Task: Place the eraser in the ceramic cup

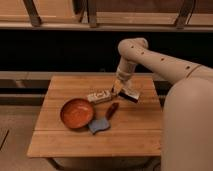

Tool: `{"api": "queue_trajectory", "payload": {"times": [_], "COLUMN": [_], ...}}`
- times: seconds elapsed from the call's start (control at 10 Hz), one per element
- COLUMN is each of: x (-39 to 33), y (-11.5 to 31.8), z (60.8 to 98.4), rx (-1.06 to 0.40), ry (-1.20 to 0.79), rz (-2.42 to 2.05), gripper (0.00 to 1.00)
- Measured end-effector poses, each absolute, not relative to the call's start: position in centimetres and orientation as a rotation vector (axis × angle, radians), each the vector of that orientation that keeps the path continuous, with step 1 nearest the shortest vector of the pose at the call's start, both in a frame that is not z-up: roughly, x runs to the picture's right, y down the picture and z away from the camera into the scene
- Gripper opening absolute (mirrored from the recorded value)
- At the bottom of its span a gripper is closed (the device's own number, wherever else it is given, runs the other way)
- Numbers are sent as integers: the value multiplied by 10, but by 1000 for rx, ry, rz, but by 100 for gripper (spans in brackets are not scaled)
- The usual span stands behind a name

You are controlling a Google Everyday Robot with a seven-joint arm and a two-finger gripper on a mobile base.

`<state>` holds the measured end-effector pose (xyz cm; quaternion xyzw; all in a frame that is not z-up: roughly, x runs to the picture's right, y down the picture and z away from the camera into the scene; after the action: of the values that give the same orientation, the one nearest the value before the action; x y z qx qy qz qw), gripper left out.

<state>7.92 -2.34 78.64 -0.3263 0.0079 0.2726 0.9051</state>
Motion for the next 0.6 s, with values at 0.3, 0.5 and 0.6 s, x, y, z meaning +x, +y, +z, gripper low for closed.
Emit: {"api": "queue_trajectory", "payload": {"times": [0.3, 0.5, 0.6], "x": [74, 72, 66], "y": [-128, -159, -171], "z": [758, 754, 752], "rx": [-367, -272, -236], "ry": [-150, -281, -383], "rz": [558, 528, 512], "gripper": [0, 0, 0]}}
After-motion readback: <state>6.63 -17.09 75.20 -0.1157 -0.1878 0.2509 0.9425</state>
